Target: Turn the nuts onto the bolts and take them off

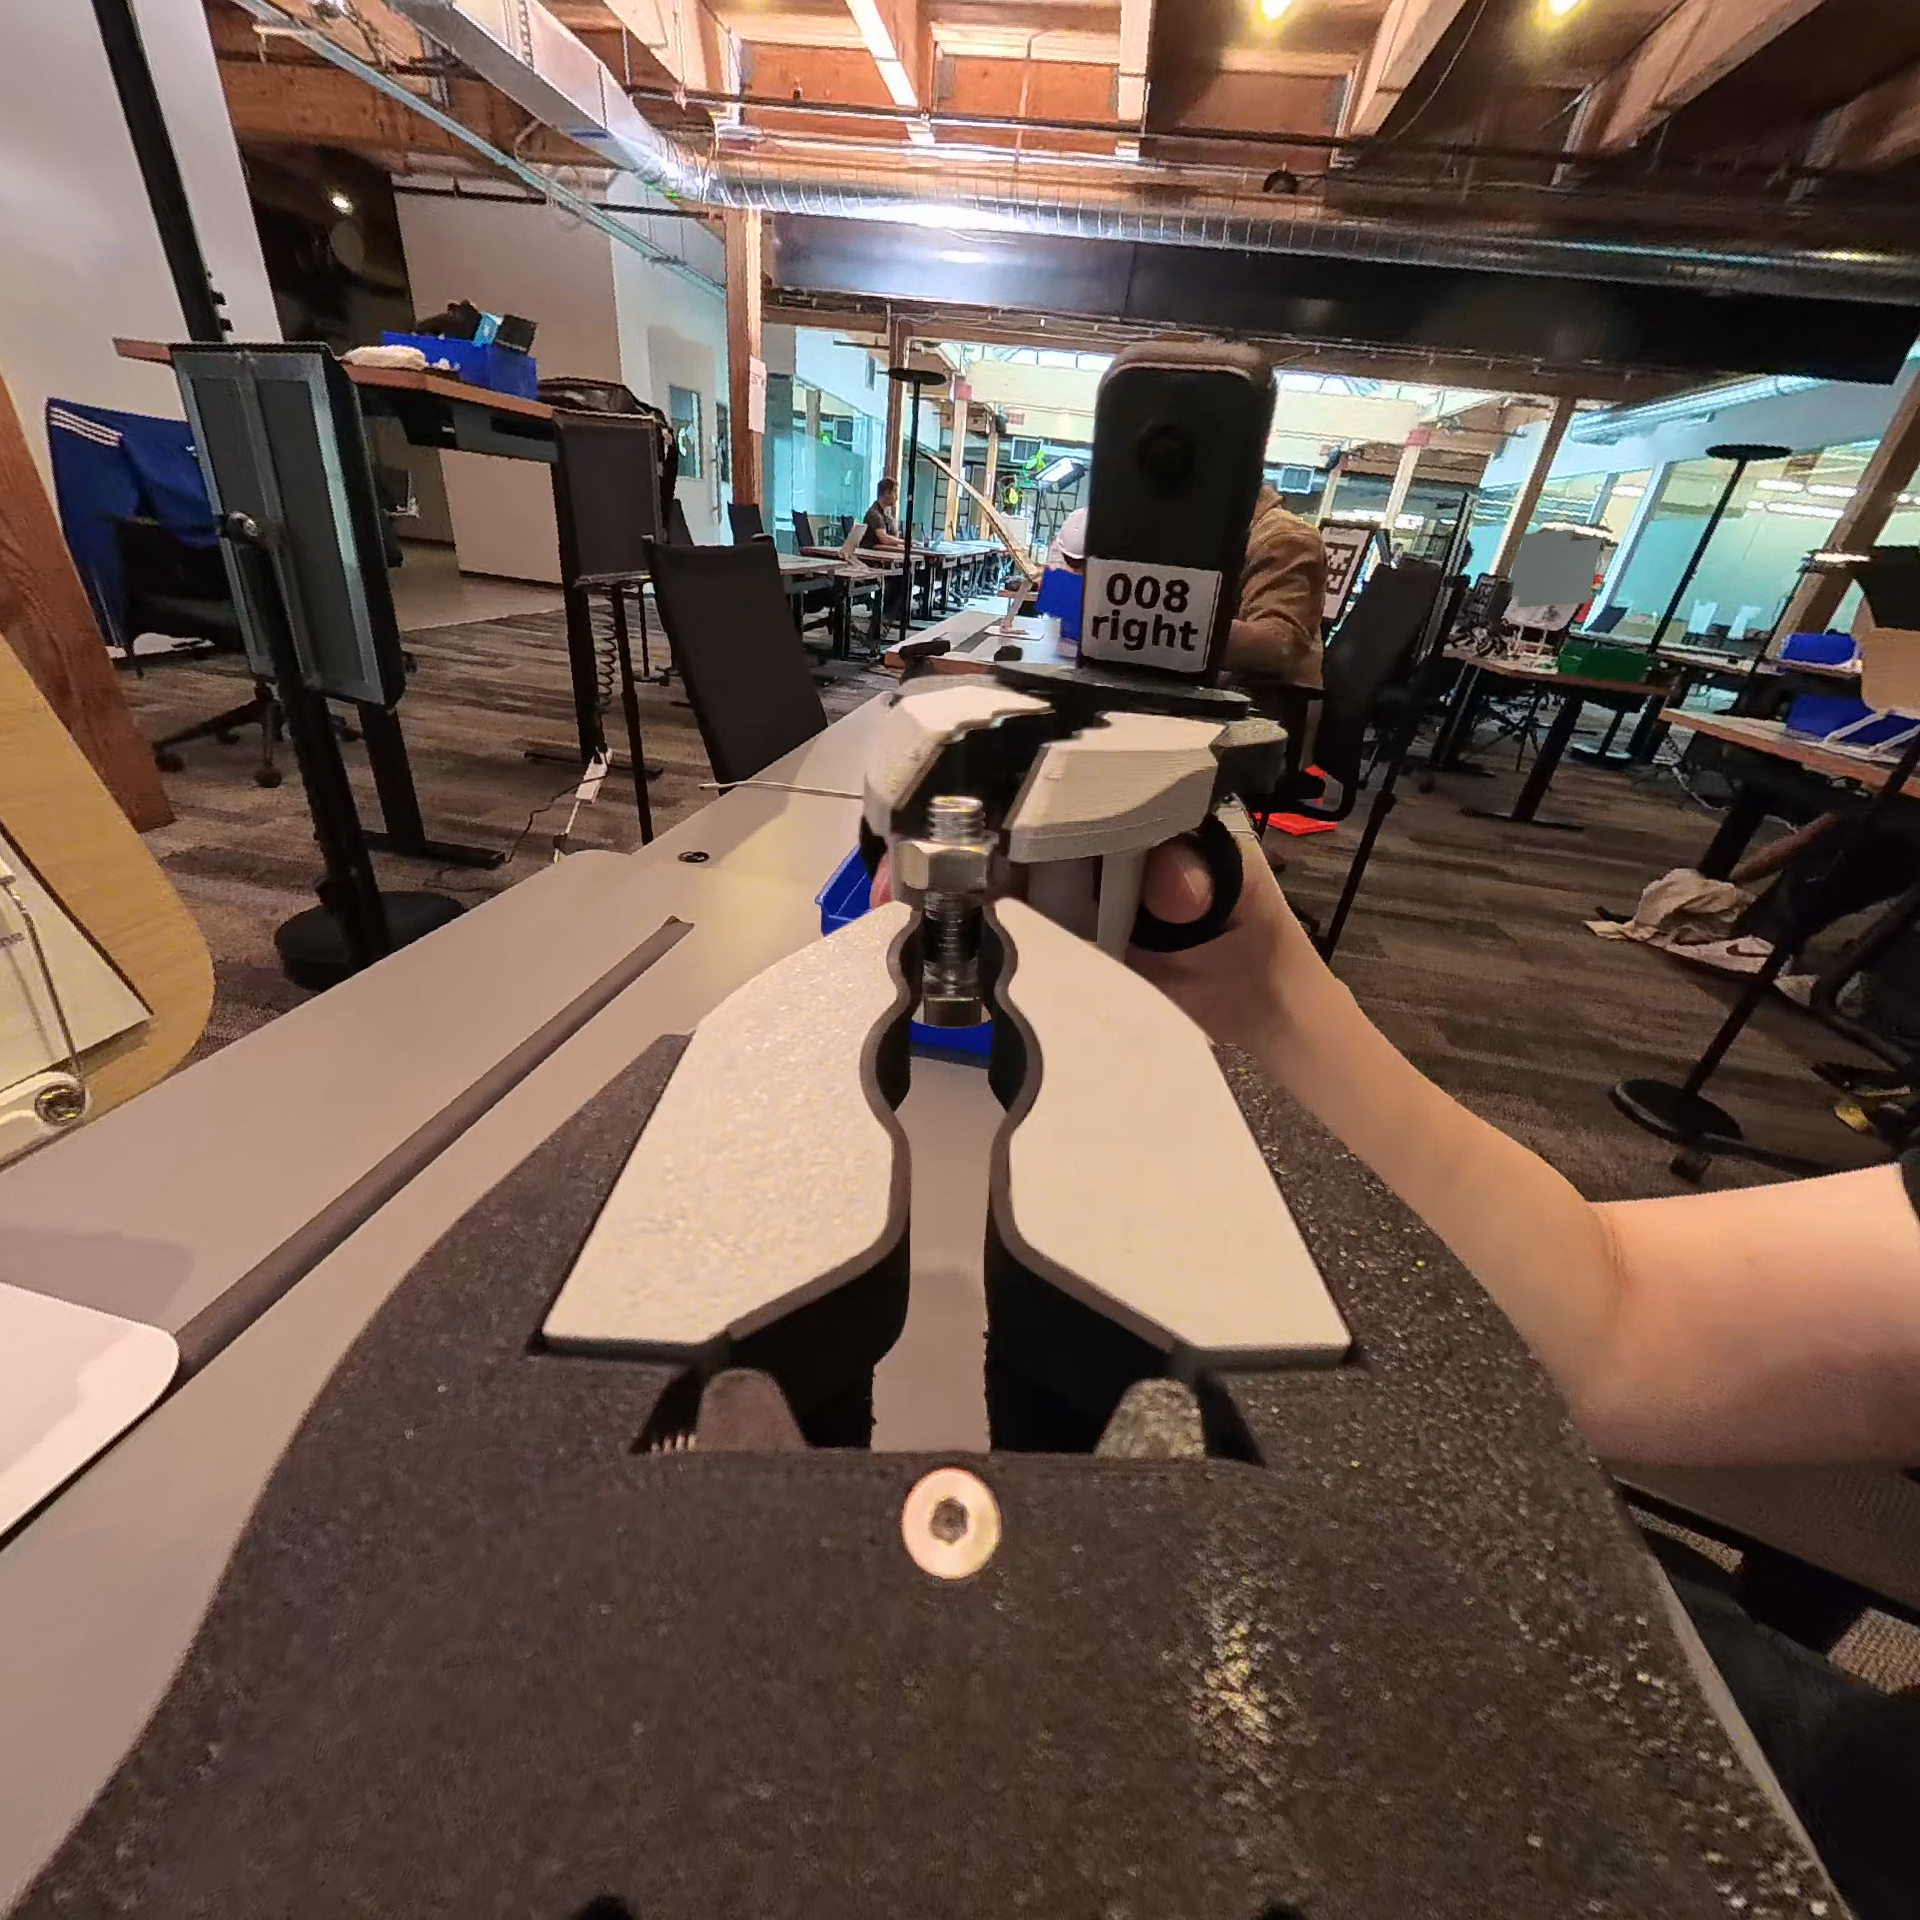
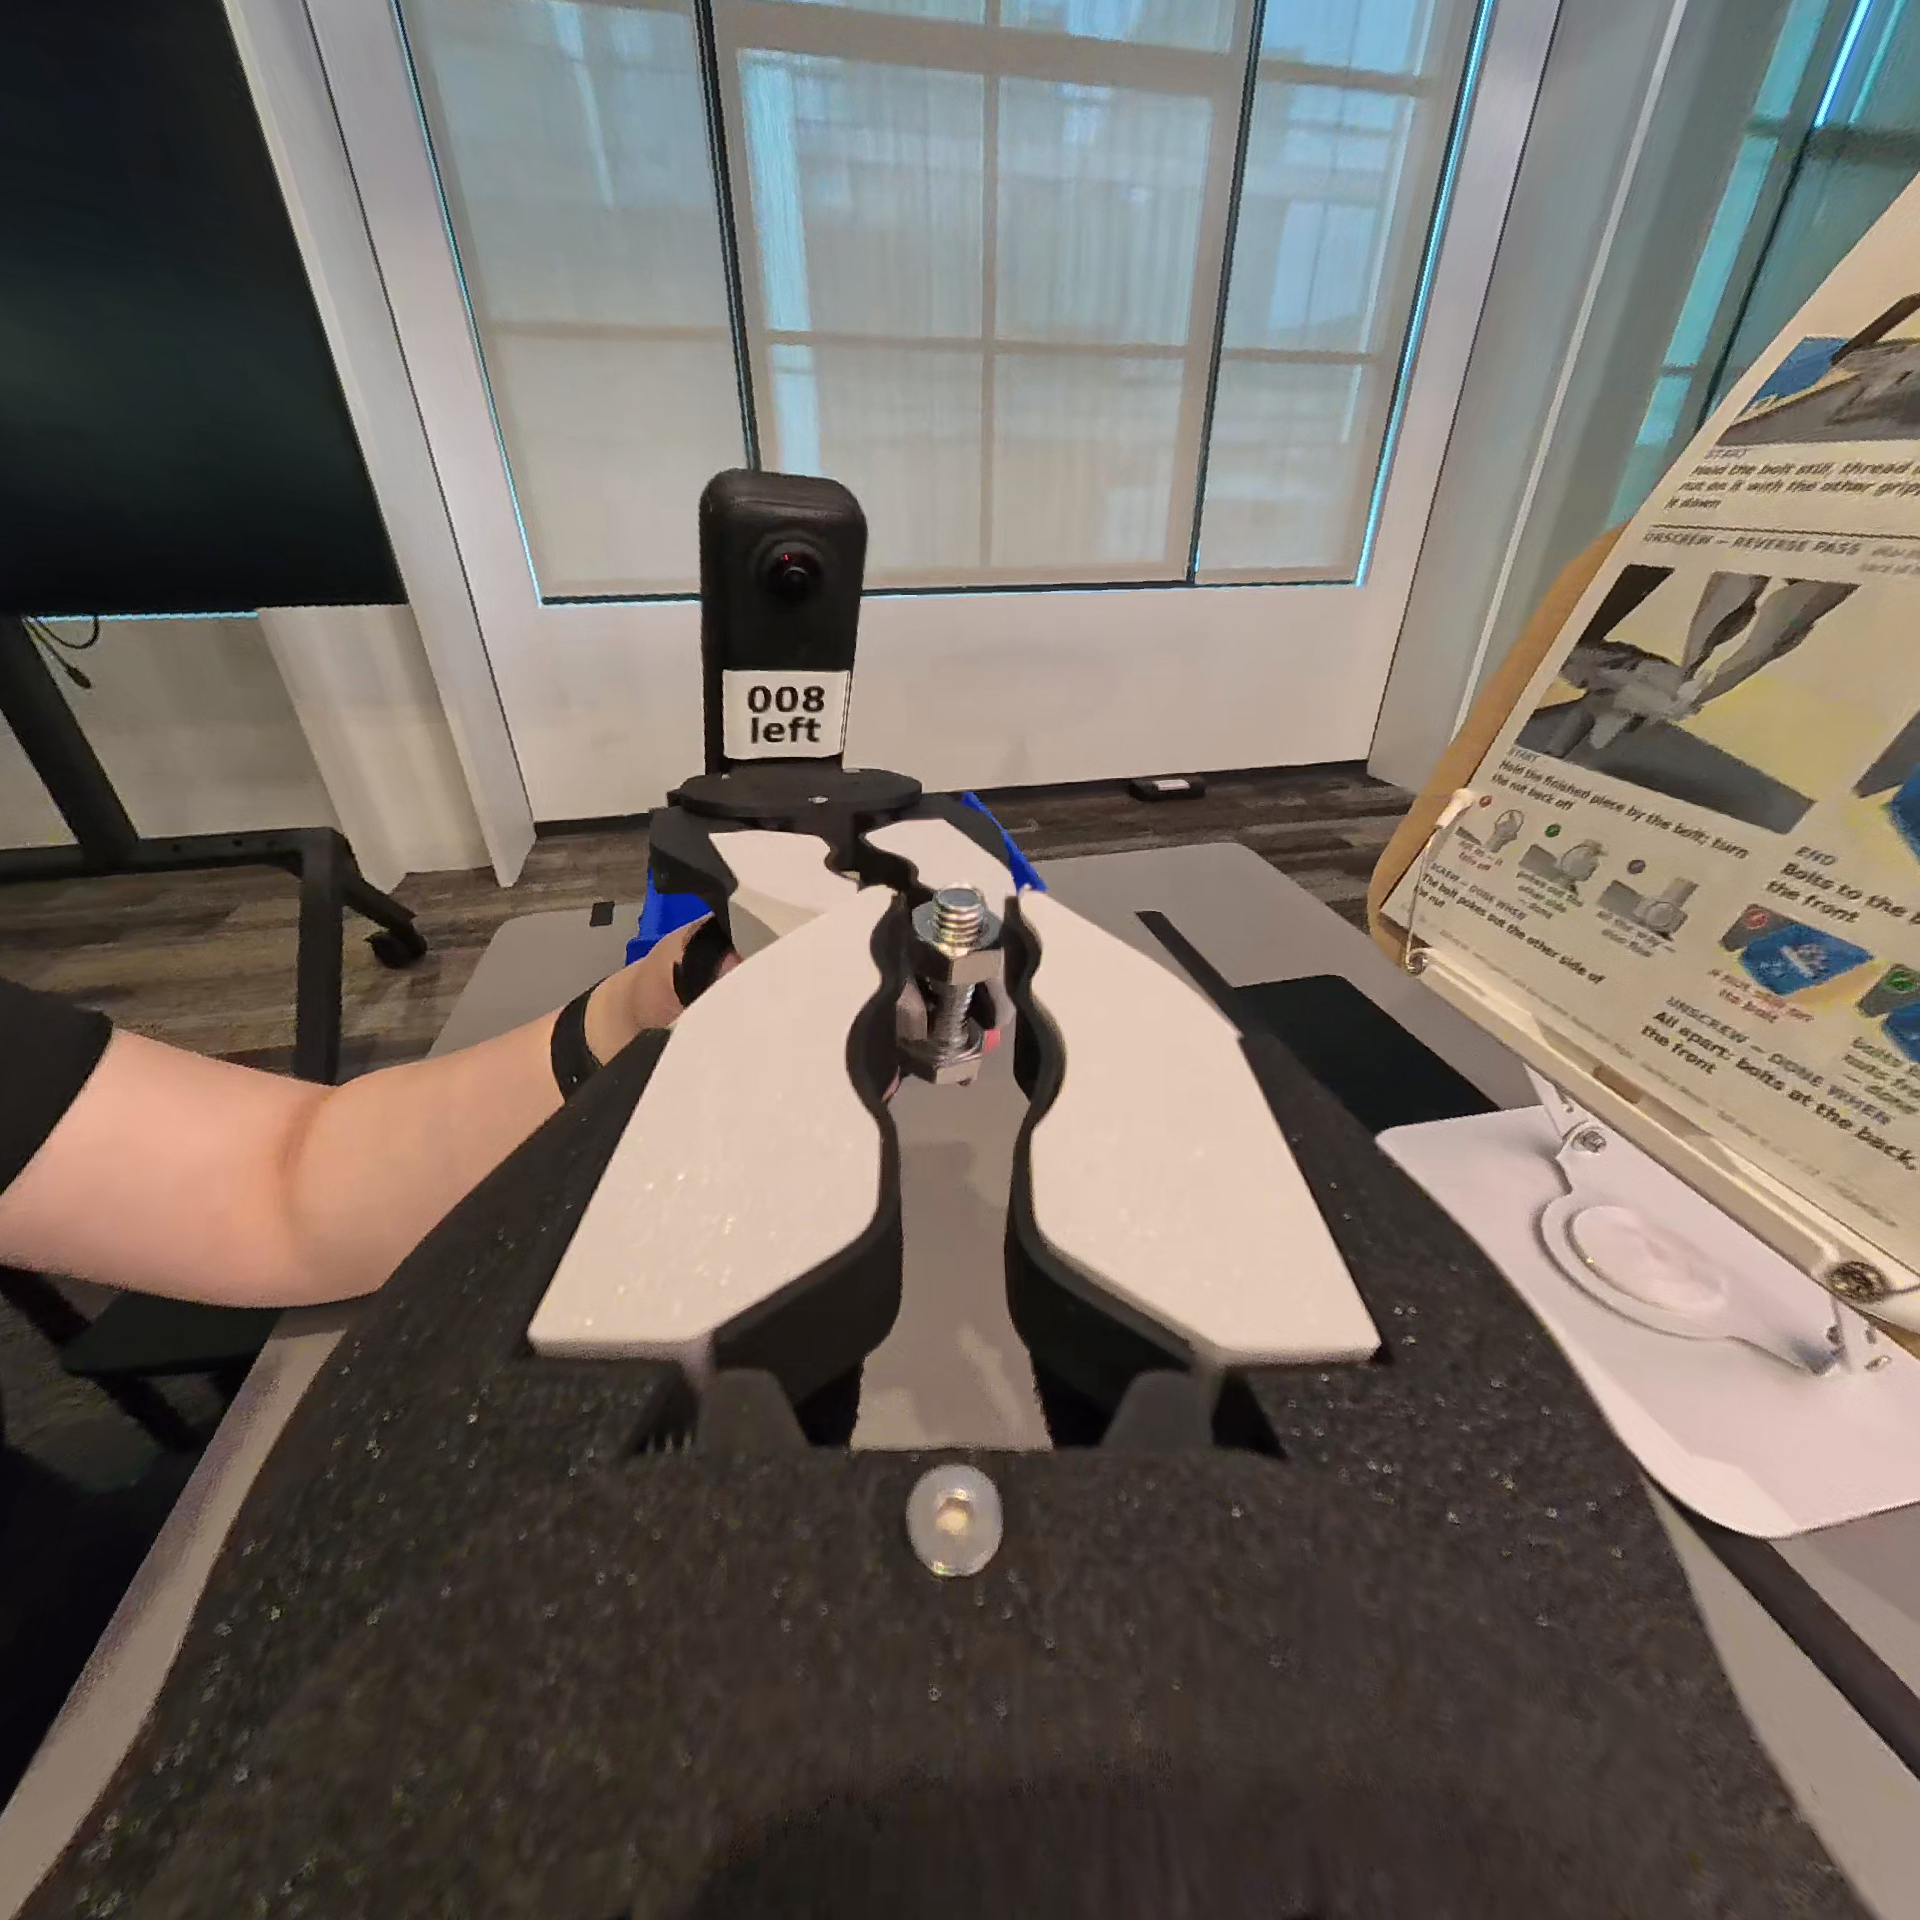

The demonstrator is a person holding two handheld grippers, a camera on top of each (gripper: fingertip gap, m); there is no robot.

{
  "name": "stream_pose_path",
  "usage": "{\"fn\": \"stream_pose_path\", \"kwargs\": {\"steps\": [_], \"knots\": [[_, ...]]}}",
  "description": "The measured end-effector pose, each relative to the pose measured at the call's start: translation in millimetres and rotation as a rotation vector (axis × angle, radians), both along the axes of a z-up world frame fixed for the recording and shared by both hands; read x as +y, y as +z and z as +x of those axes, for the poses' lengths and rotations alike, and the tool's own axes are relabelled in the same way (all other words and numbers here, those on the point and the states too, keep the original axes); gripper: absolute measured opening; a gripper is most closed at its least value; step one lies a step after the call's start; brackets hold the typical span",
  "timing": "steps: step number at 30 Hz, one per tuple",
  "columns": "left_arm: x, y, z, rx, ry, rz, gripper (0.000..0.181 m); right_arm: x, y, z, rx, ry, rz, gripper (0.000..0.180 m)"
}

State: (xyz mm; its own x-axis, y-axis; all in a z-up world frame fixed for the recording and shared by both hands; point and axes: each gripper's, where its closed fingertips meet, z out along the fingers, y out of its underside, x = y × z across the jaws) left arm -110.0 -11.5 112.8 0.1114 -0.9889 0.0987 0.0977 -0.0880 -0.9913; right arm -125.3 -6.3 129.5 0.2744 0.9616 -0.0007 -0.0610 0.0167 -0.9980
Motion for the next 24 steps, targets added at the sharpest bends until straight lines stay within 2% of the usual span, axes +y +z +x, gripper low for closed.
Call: {"fn": "stream_pose_path", "kwargs": {"steps": [2, 8, 12, 17, 24], "knots": [[-2, -3, -1, 0.005, -0.010, 0.004, 0.009, -2, -1, -4, 0.017, 0.024, -0.019, 0.010], [-5, -1, -2, -0.006, -0.029, -0.023, 0.009, -2, -1, -7, 0.048, 0.067, -0.083, 0.009], [-5, -7, -1, 0.040, -0.013, -0.022, 0.025, -5, -5, -9, 0.010, 0.073, -0.075, 0.009], [-6, -16, -1, 0.109, -0.027, -0.029, 0.036, -5, -7, -14, -0.024, 0.054, -0.044, 0.009], [-6, -24, 0, 0.157, -0.013, -0.003, 0.033, -7, -3, -11, -0.027, 0.038, -0.003, 0.009]]}}
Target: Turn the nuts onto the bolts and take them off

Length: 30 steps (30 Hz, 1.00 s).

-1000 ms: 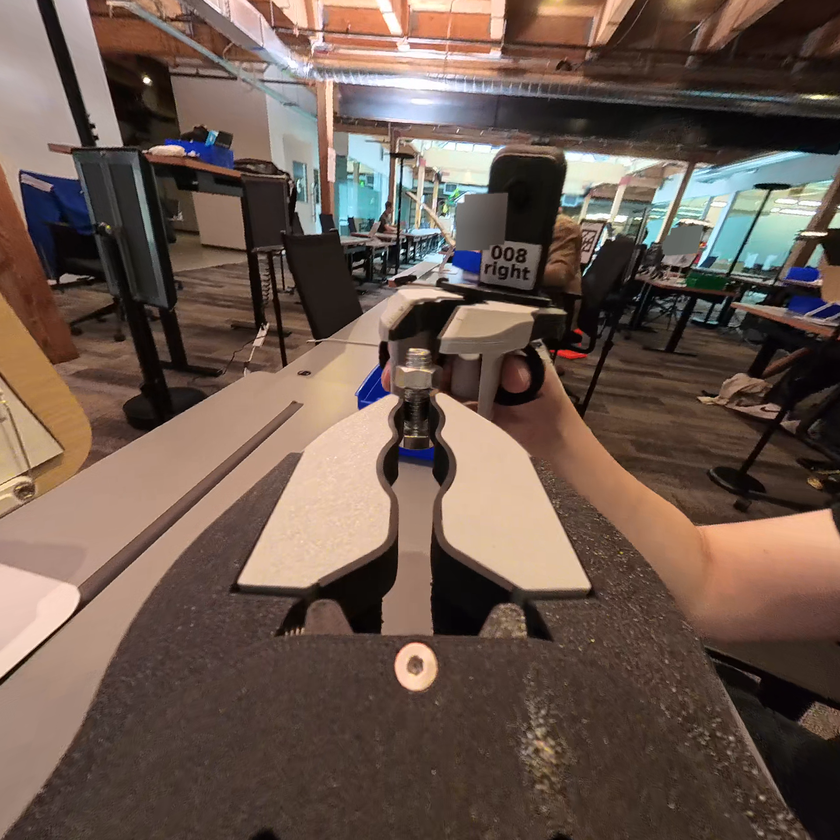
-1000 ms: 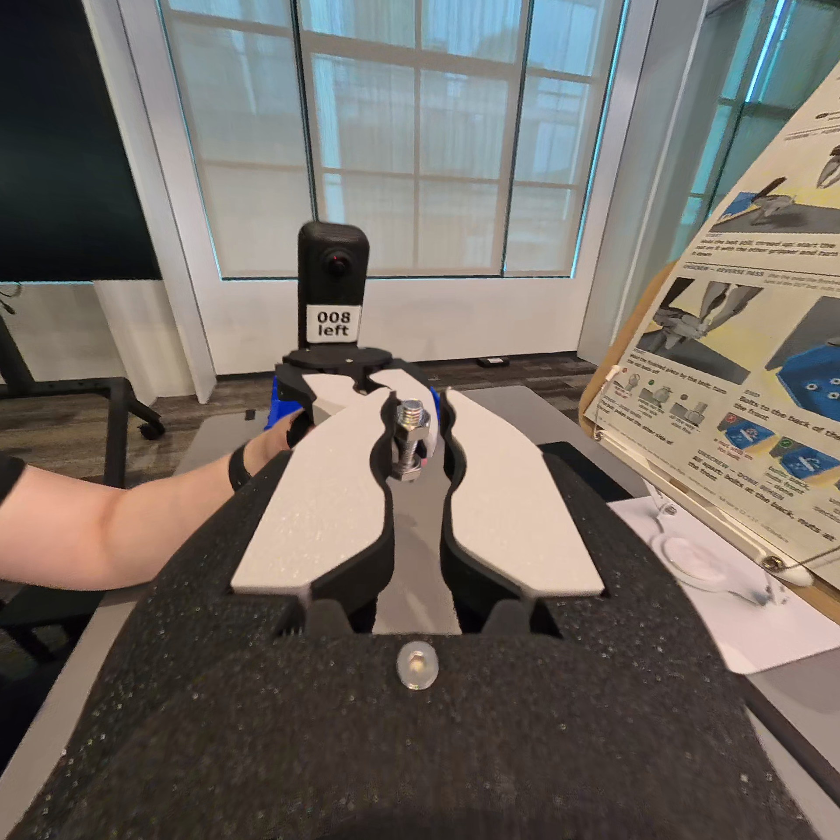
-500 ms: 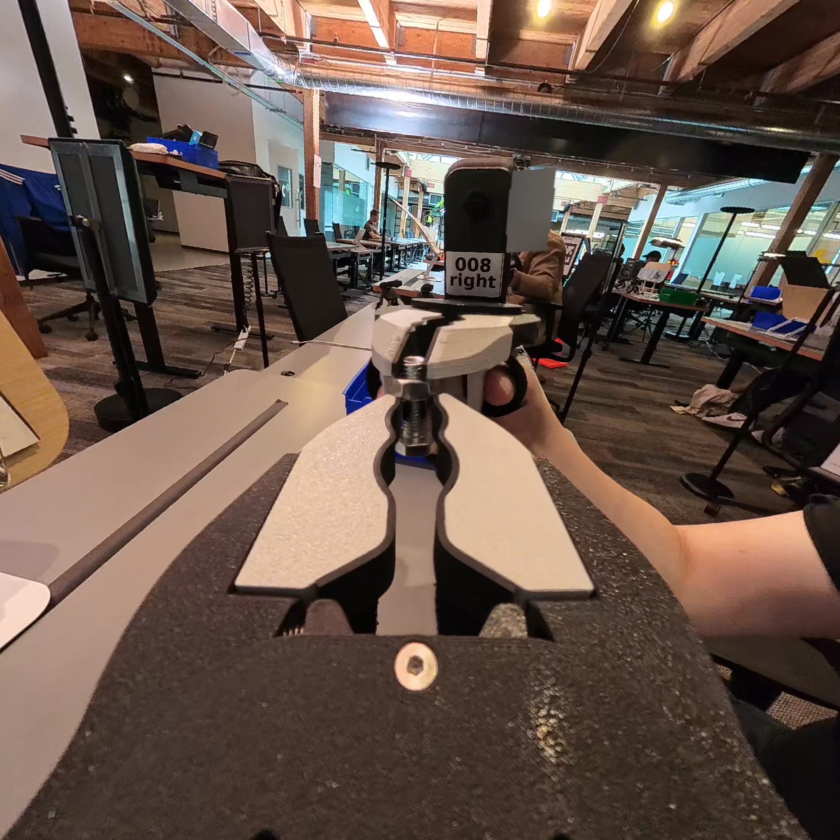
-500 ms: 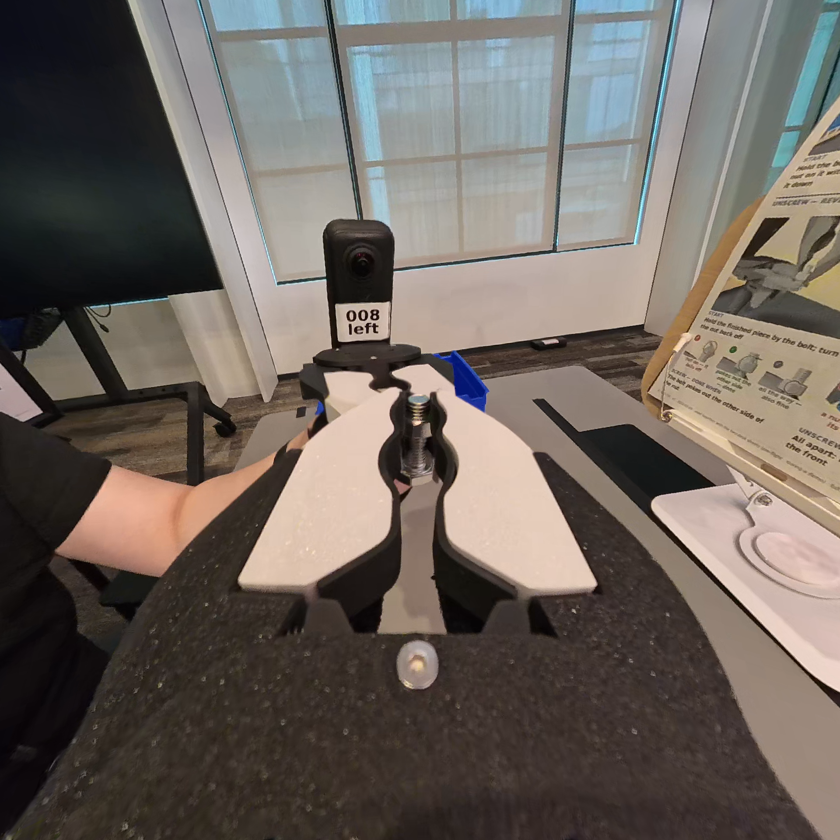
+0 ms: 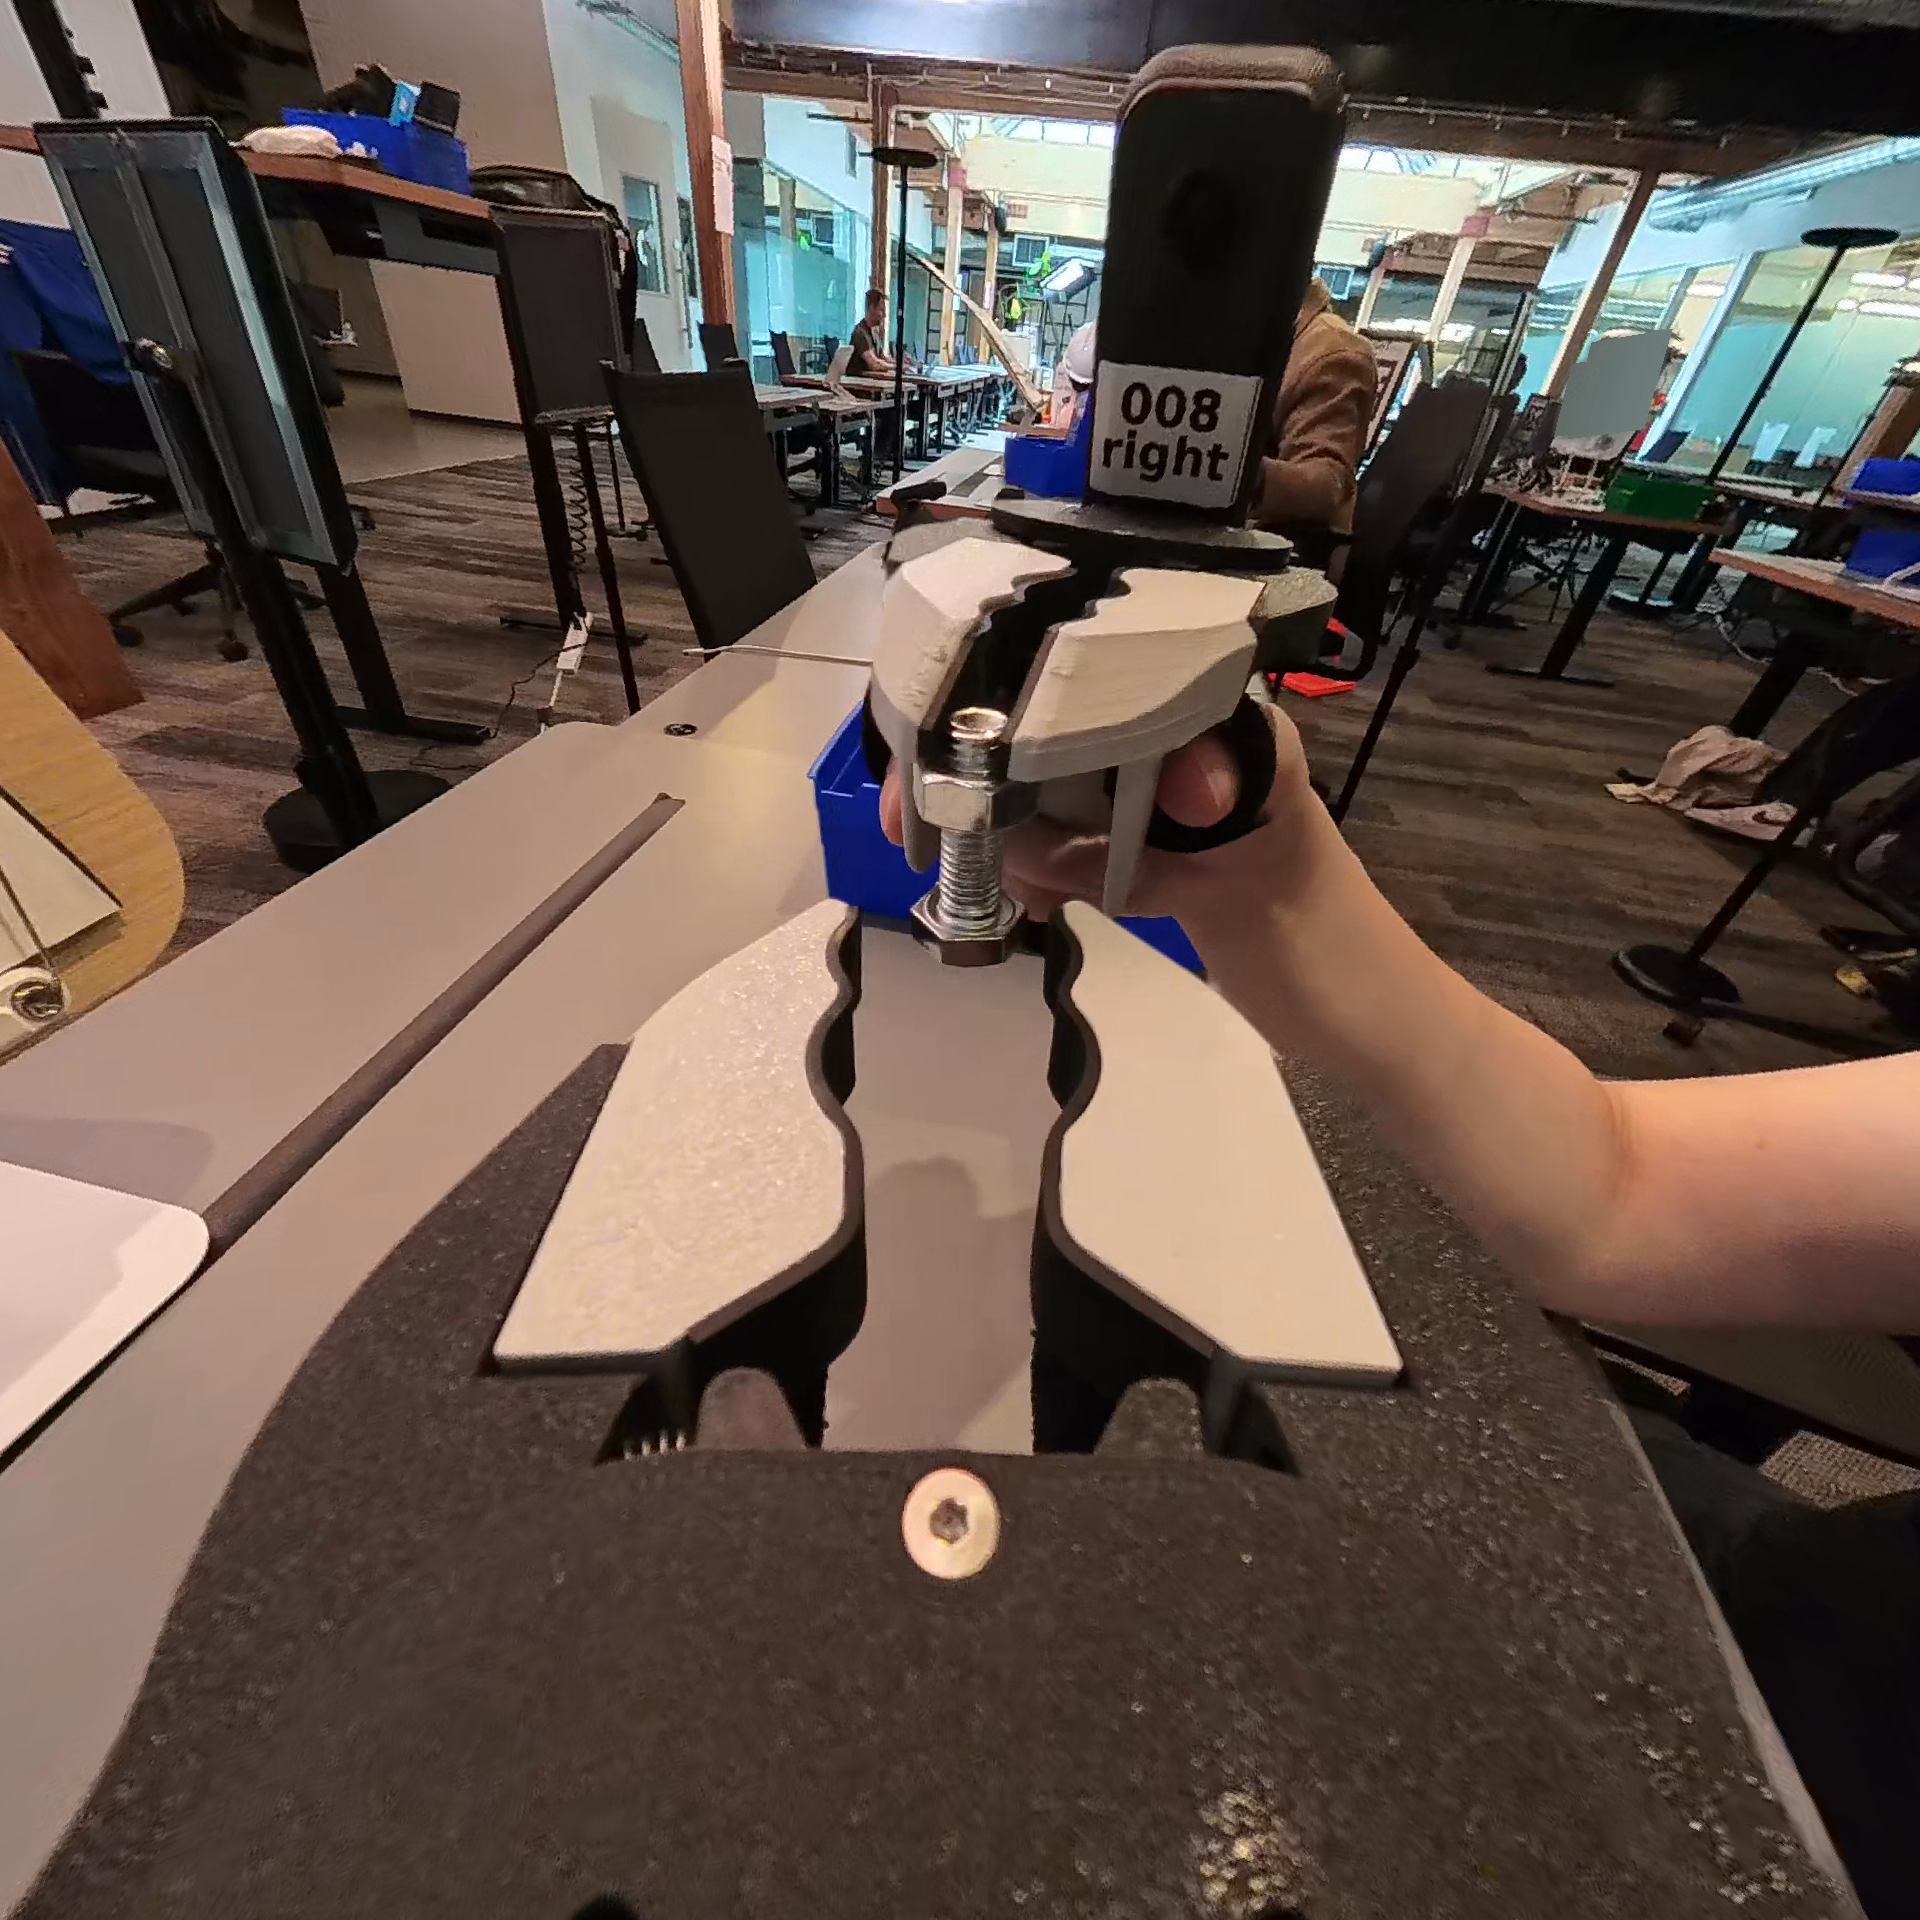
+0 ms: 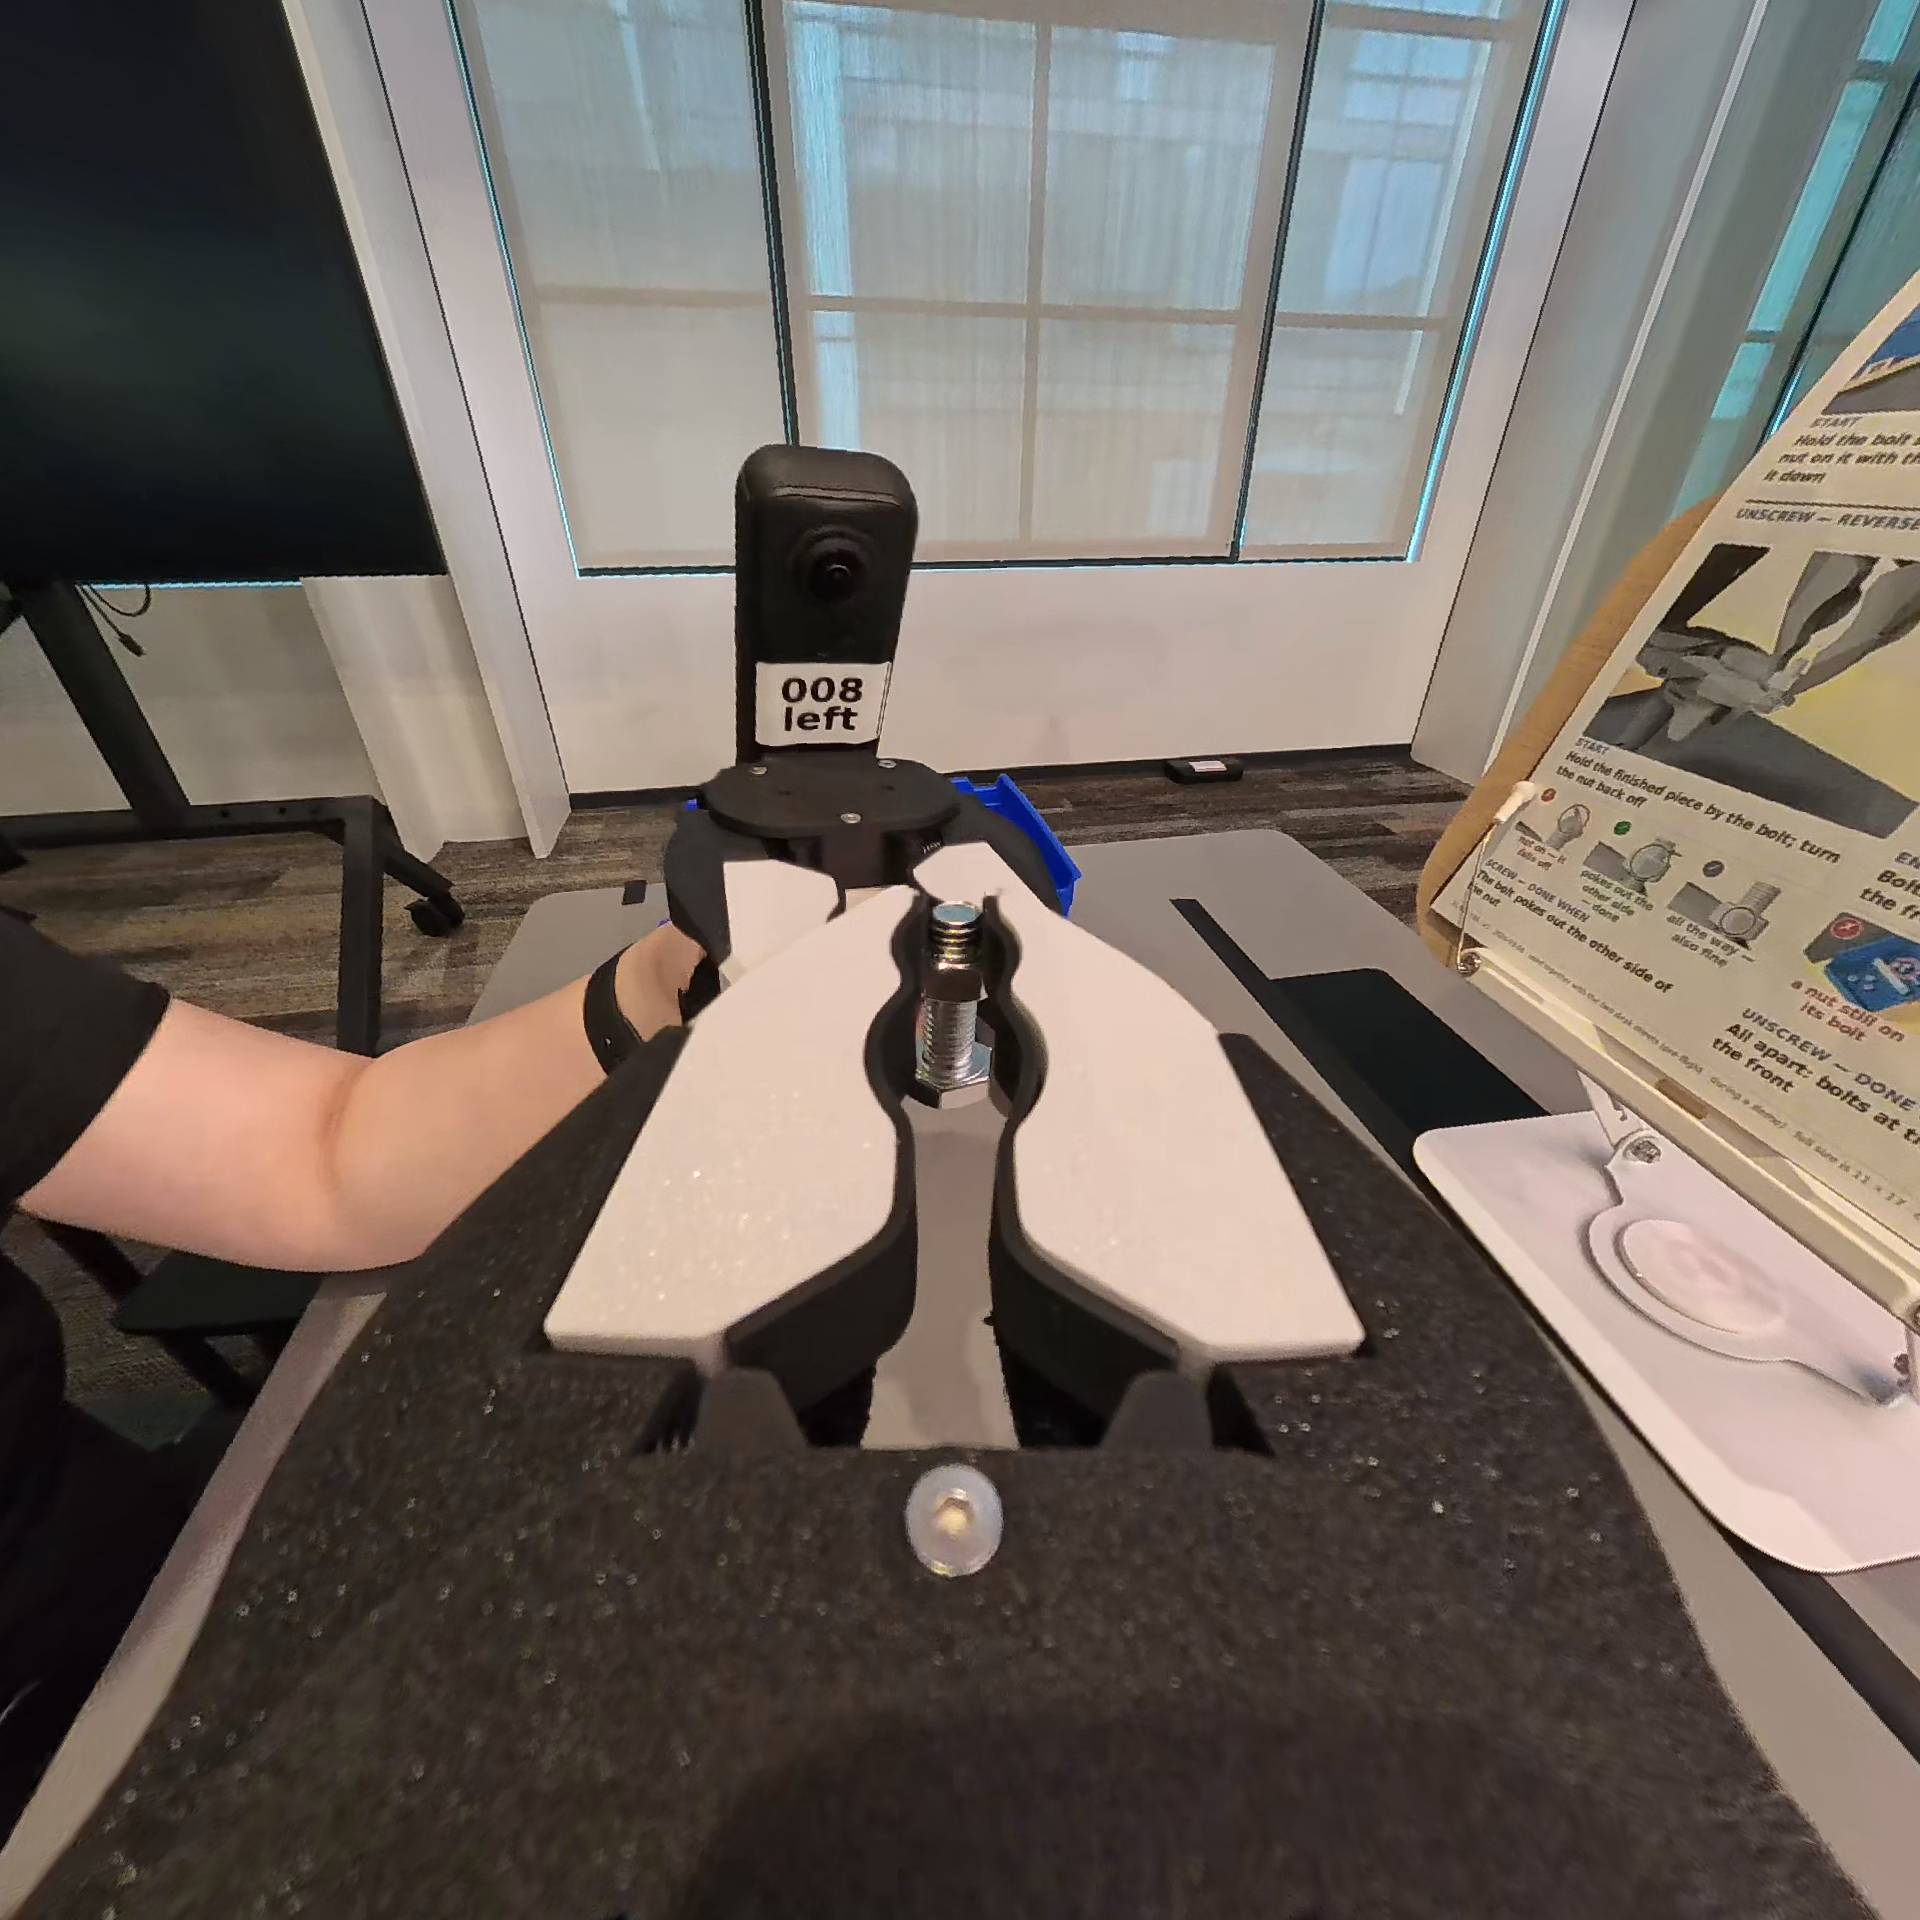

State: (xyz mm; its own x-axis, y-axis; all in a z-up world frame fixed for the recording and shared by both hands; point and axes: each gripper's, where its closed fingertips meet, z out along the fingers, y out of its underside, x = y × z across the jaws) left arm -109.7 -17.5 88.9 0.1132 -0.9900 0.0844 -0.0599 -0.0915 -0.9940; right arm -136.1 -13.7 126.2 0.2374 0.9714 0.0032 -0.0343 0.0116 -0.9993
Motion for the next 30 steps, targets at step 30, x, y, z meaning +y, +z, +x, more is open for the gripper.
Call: {"fn": "stream_pose_path", "kwargs": {"steps": [30], "knots": [[14, 10, 13, -0.053, 0.242, 0.103, 0.019, 2, 10, 3, -0.027, -0.134, 0.212, 0.009]]}}
